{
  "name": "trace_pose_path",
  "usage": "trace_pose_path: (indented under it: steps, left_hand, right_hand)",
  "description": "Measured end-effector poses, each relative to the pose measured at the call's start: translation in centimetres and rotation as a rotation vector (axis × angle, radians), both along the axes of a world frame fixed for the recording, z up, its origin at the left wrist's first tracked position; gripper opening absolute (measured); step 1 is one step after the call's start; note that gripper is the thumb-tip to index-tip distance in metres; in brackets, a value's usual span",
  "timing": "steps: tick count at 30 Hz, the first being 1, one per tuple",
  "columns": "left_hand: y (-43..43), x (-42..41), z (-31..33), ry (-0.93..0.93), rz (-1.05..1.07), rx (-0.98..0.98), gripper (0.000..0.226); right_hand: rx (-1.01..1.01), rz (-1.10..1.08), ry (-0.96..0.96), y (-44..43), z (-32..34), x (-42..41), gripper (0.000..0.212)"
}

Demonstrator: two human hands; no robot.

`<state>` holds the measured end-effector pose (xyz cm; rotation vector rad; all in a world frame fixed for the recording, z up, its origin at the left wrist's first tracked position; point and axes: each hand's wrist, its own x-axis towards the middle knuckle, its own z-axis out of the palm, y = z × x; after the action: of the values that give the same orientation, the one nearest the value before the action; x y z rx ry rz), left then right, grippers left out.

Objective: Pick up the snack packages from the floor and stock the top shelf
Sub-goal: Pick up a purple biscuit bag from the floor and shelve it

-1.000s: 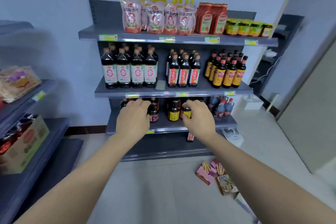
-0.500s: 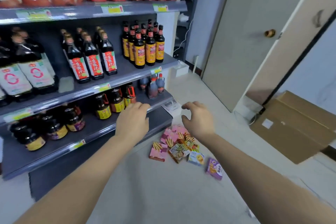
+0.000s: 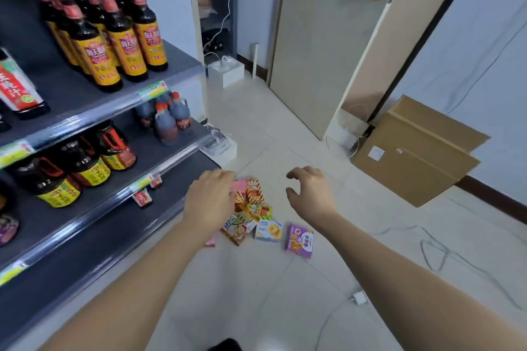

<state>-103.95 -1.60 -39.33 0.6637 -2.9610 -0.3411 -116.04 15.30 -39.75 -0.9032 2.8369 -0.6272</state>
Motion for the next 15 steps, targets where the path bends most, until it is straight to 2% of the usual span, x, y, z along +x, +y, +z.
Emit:
trace_pose_path:
  steps: [9, 15]
  left_hand:
    - [-0.2, -13.4, -7.4, -0.072, -0.145, 0.111, 0.030]
    - [0.3, -21.5, -13.1, -0.195, -0.227, 0.119, 0.028]
  right_hand:
    - [0.142, -0.133, -0.110, 1.6, -6.5, -11.5, 0.033]
    - [0.192, -0.184, -0.177, 1.9, -12.0, -18.7, 0.033]
